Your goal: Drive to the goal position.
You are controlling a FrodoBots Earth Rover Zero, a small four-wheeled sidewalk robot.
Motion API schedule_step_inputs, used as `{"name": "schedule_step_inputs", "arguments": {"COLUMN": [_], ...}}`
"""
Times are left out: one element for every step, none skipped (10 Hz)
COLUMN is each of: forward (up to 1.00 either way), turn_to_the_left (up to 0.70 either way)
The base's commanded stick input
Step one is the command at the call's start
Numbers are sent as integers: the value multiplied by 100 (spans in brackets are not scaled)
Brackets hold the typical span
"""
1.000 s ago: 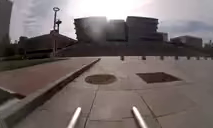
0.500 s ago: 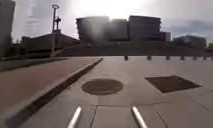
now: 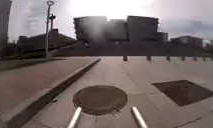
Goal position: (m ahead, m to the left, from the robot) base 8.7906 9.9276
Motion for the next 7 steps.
{"name": "schedule_step_inputs", "arguments": {"forward": [100,100,100,100,100,100,100], "turn_to_the_left": [-27,-27,-27,-27,-27,-27,-27]}}
